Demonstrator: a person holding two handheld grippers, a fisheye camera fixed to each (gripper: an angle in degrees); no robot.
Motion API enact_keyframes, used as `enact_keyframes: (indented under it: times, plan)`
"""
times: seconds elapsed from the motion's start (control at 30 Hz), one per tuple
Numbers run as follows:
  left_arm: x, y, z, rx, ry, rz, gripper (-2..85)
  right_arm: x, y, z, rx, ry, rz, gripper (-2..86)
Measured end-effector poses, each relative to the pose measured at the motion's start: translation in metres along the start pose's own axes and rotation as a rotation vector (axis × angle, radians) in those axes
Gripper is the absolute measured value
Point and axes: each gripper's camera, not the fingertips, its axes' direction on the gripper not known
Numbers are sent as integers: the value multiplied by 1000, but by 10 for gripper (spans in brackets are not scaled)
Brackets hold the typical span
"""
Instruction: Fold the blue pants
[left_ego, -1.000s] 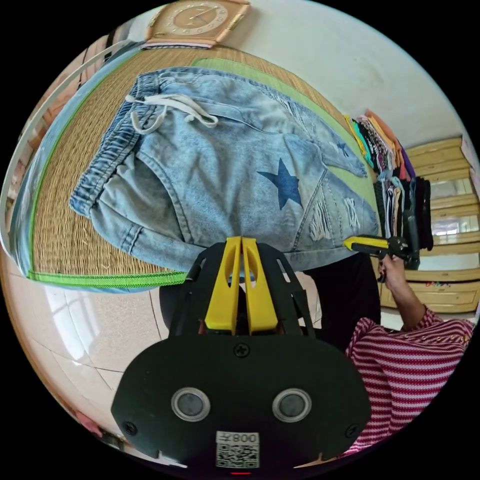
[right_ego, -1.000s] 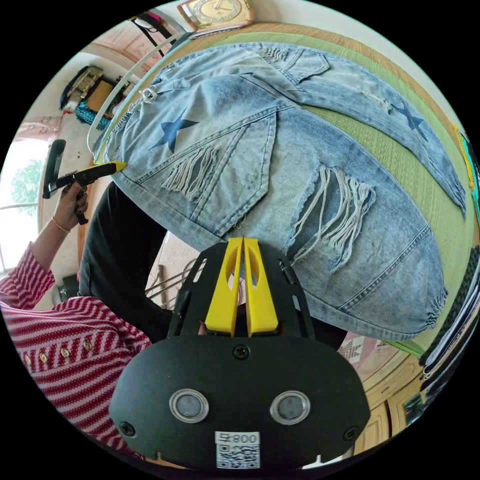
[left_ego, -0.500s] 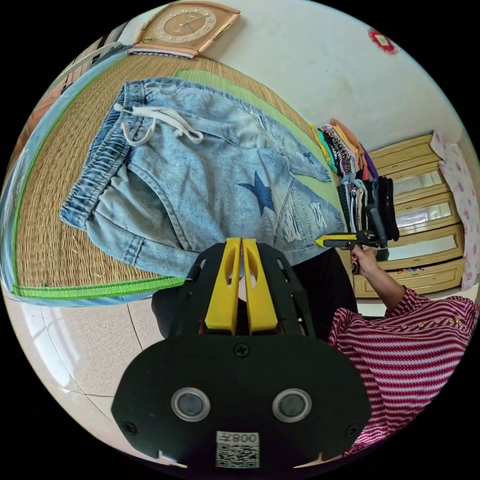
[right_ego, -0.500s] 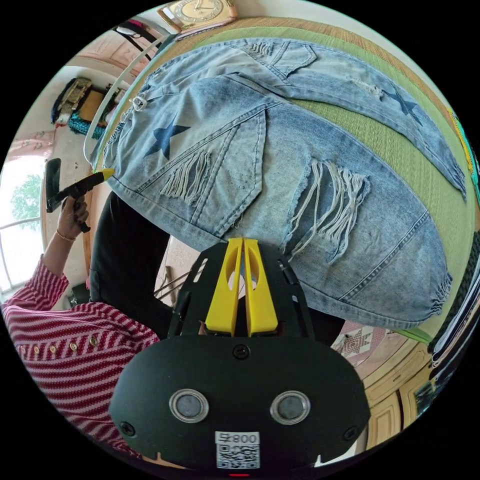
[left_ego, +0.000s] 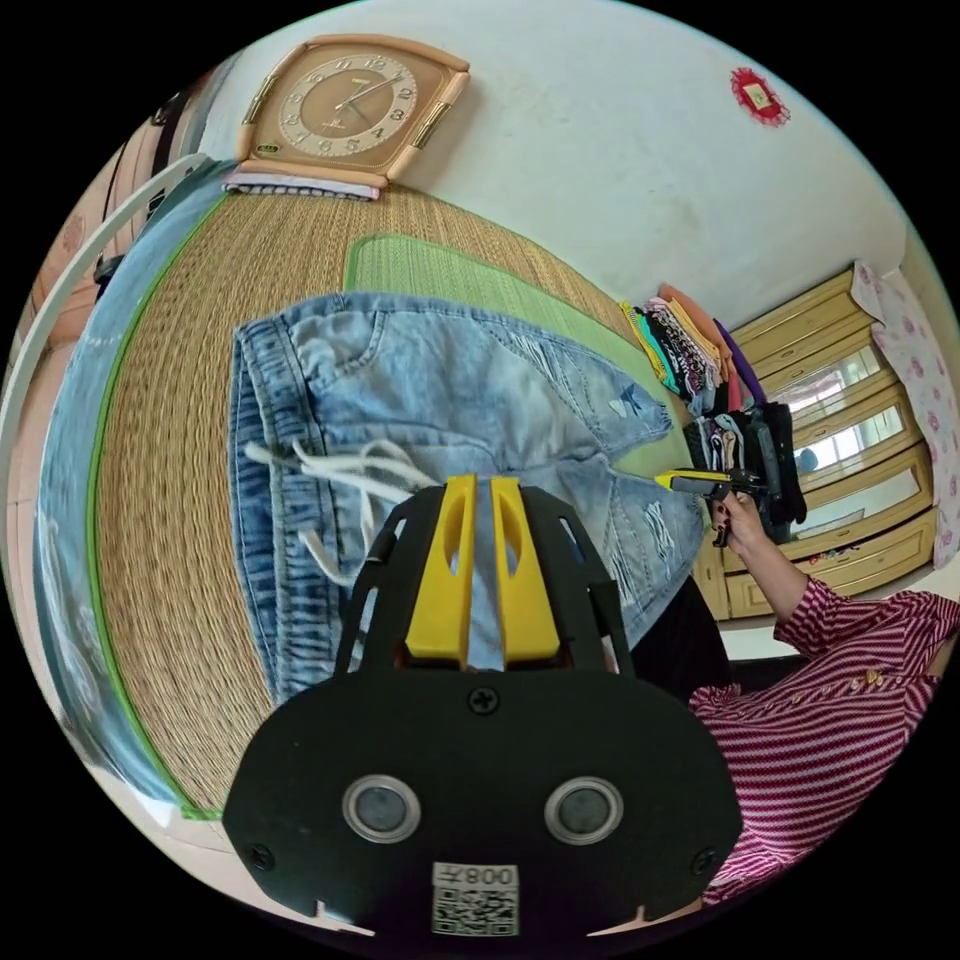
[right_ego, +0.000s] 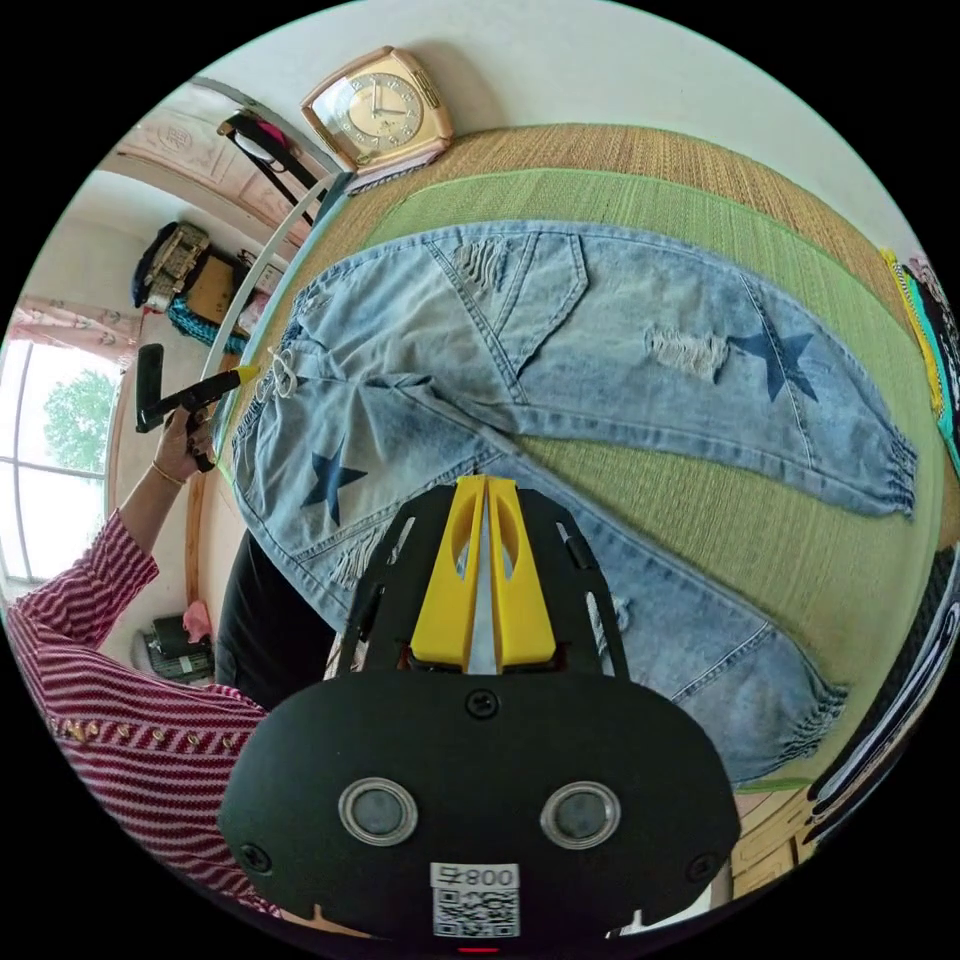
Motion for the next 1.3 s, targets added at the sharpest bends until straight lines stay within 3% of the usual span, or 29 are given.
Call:
enact_keyframes:
  times: [0.3, 0.67, 0.83, 1.3]
  plan:
    - [-68, -89, 1, -62, -177, -10, 74, 15, -140, 13, 6, 97, -112, 51]
    - [-129, -127, 11, -204, -343, 28, 47, 19, -293, 33, -53, 313, -287, 90]
    - [-142, -117, 7, -189, -327, 45, 39, 39, -321, 73, -181, 332, -292, 95]
    - [-133, -69, -34, -100, -358, 75, 3, 50, -321, 33, -193, 351, -280, 21]
